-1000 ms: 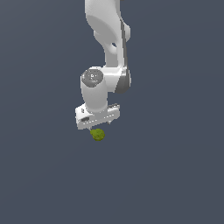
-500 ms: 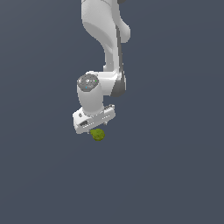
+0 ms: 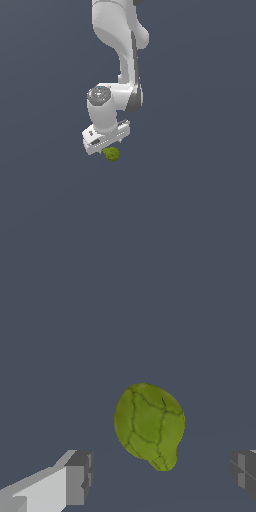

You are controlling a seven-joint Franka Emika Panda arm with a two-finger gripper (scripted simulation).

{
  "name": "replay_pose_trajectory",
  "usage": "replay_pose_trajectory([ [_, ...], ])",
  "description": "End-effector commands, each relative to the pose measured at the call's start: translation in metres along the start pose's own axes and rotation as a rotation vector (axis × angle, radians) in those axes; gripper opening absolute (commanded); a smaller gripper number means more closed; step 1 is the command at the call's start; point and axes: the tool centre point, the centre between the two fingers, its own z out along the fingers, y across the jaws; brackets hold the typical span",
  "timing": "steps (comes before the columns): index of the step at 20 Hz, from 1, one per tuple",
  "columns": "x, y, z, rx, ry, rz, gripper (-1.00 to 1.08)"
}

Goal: Pick up the object and move it to a goal position.

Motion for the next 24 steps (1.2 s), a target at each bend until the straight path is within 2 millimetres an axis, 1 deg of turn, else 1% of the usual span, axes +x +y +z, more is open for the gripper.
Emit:
replay_pose_trajectory([
  [1, 0.000, 0.000, 0.003, 0.000, 0.000, 0.000, 1.00],
  [4, 0.000, 0.000, 0.013, 0.000, 0.000, -0.002, 1.00],
  [10, -0.001, -0.001, 0.043, 0.000, 0.000, -0.004, 1.00],
  [12, -0.001, -0.001, 0.048, 0.000, 0.000, -0.004, 1.00],
  [15, 0.000, 0.000, 0.050, 0.000, 0.000, -0.004, 1.00],
  [16, 0.000, 0.000, 0.050, 0.000, 0.000, -0.004, -1.00],
  [24, 0.000, 0.000, 0.050, 0.000, 0.000, -0.004, -1.00],
])
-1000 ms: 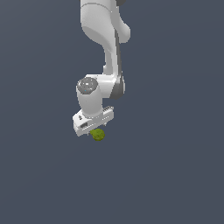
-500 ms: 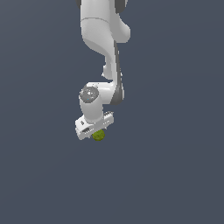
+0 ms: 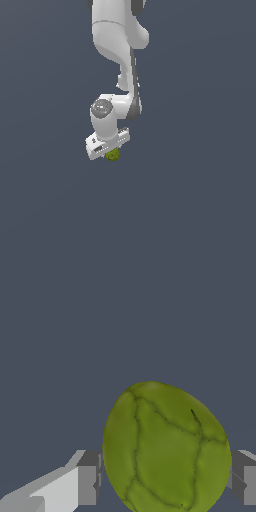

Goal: Pick up the object and move it to a goal position.

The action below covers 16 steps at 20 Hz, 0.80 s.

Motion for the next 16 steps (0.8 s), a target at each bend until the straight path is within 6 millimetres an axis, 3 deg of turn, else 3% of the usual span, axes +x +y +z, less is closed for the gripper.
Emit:
replay_pose_trajectory([
  [1, 0.000, -0.001, 0.001, 0.001, 0.000, -0.001, -1.00],
  [9, -0.004, -0.008, -0.003, 0.000, 0.000, 0.000, -1.00],
  [16, -0.015, -0.033, -0.013, 0.000, 0.000, 0.000, -1.00],
])
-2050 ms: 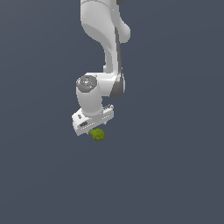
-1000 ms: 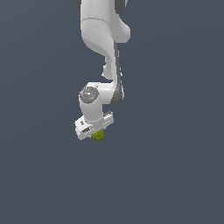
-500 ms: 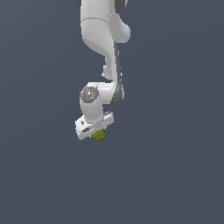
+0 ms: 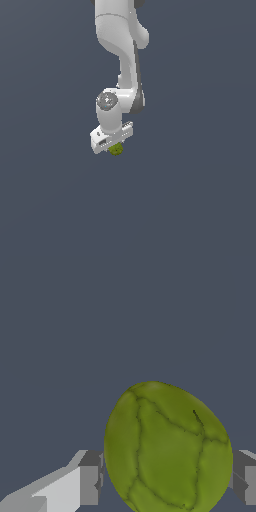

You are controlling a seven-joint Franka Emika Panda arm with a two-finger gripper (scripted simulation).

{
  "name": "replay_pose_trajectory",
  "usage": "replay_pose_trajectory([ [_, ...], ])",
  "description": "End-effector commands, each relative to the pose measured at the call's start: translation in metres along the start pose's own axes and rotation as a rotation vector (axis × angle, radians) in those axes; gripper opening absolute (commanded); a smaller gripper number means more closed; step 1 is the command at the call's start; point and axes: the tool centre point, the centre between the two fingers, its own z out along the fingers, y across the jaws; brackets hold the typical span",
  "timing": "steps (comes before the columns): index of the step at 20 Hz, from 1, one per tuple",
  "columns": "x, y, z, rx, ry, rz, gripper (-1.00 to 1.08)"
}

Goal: Pick up the object and move it to a goal position.

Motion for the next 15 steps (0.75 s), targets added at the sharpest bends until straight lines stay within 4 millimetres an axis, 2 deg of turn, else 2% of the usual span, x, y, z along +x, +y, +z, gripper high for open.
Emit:
replay_pose_trajectory([
  [1, -0.004, -0.011, -0.006, -0.001, 0.002, -0.001, -1.00],
  [8, -0.016, -0.039, -0.016, -0.001, 0.002, -0.001, -1.00],
  [15, -0.020, -0.048, -0.021, -0.001, 0.002, -0.001, -1.00],
])
